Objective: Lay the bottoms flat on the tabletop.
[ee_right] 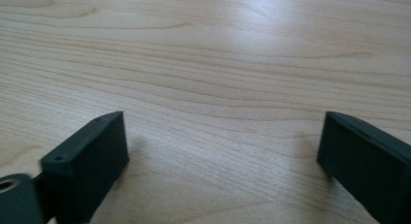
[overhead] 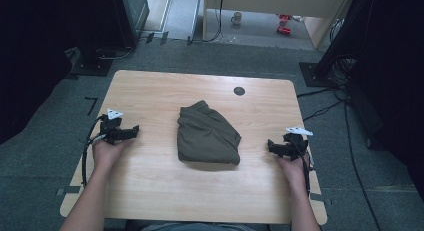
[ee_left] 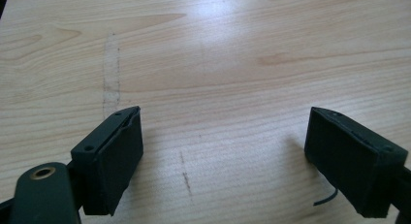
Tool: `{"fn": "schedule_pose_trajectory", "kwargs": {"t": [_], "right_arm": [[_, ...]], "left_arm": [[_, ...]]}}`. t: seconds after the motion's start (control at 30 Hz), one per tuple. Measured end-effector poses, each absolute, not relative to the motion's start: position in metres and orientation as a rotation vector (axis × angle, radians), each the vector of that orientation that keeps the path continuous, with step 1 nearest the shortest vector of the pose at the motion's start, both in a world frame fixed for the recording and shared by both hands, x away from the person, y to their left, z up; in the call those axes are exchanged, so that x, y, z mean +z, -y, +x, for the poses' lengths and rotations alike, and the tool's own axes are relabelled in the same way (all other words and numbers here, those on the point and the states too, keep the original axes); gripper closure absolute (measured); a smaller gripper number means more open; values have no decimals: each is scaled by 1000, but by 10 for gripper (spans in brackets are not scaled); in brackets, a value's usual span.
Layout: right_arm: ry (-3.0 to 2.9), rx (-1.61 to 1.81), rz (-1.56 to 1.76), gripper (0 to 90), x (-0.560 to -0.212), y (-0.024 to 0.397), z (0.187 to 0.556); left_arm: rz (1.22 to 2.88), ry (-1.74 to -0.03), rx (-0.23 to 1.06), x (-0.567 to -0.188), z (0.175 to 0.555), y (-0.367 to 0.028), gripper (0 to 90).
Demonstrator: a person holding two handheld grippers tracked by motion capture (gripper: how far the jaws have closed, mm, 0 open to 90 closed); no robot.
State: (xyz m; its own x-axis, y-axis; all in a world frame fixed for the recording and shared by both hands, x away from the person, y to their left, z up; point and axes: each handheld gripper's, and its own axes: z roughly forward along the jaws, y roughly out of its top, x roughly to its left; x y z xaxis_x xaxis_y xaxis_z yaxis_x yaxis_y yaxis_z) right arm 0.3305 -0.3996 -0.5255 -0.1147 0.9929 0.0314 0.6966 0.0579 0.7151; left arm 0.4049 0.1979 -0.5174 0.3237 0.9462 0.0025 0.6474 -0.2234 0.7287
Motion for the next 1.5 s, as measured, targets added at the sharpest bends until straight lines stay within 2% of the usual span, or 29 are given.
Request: {"fn": "schedule_pose_trajectory", "kwargs": {"t": [0.27,0.37,0.4,0.43,0.53,0.6,0.73,0.9,0.97,1.23,1.5], "right_arm": [[-1874,834,1662,73,-525,399,329],[-1882,837,1655,75,-525,398,330],[-1884,839,1653,80,-525,398,330],[-1893,858,1630,150,-525,398,330],[-1909,874,1605,191,-524,396,330],[-1918,881,1591,197,-524,396,330],[-1924,889,1584,226,-524,395,329],[-1931,907,1565,303,-524,392,331],[-1938,911,1556,361,-523,390,332],[-1982,954,1545,462,-520,389,328],[-1991,995,1496,506,-510,381,321]], "left_arm": [[1963,-1389,606,-517,404,-198,148],[1963,-1360,601,-517,404,-198,244],[1964,-1348,599,-517,404,-198,244],[1966,-1347,600,-517,404,-197,262],[1966,-1334,595,-517,404,-197,271],[1972,-1308,588,-516,403,-197,337],[1992,-1271,564,-516,404,-195,376],[1957,-1280,469,-513,407,-198,438],[1956,-1289,439,-511,407,-201,461],[1951,-1247,456,-493,407,-191,478],[2010,-1183,438,-489,410,-171,465]]}}
